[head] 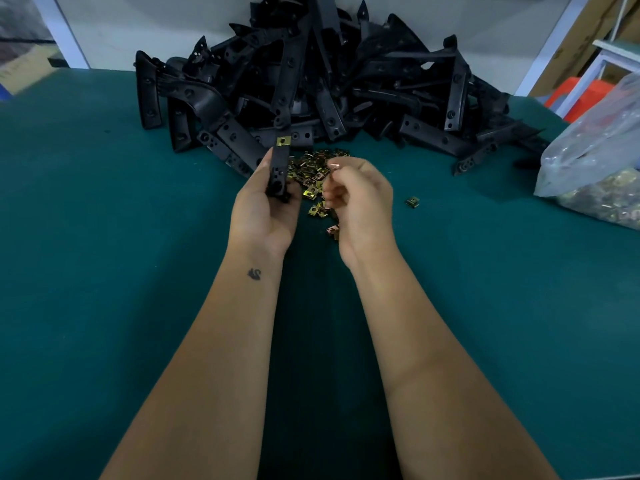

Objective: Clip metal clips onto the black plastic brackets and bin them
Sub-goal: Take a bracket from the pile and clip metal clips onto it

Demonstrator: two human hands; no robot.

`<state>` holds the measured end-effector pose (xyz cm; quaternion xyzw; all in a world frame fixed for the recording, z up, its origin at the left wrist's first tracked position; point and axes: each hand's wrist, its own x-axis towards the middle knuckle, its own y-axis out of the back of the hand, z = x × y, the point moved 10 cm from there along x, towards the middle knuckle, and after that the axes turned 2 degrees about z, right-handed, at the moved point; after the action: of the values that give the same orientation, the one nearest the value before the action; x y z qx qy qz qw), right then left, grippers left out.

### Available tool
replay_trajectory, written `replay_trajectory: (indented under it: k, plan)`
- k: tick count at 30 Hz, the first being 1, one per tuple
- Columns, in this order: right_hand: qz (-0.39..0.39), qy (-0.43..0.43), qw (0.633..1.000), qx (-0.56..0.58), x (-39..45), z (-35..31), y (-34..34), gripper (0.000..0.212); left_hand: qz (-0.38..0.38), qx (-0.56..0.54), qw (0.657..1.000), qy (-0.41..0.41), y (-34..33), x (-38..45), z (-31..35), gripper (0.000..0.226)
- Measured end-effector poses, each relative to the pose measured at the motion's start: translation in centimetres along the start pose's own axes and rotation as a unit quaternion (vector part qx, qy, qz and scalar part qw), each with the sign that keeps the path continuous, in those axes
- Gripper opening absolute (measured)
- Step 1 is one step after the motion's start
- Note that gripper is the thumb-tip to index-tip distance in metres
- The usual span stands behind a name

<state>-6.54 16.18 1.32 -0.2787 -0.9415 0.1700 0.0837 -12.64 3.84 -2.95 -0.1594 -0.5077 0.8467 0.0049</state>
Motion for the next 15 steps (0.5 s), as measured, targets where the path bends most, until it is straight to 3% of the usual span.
replay_trajectory:
  k: [7, 15]
  plan:
    - [-0.078, -0.033, 0.995, -0.053, -0.3, 1.1, -1.7, 0.017, -0.089, 0.082, 0.993, -0.013, -1.2, 0.0, 0.0, 0.025]
    - [-0.085, -0.085, 0.991, -0.062, -0.6, 2.2, -2.0, 0.015, -0.085, 0.118, 0.989, -0.028, -1.0, 0.1, 0.1, 0.021]
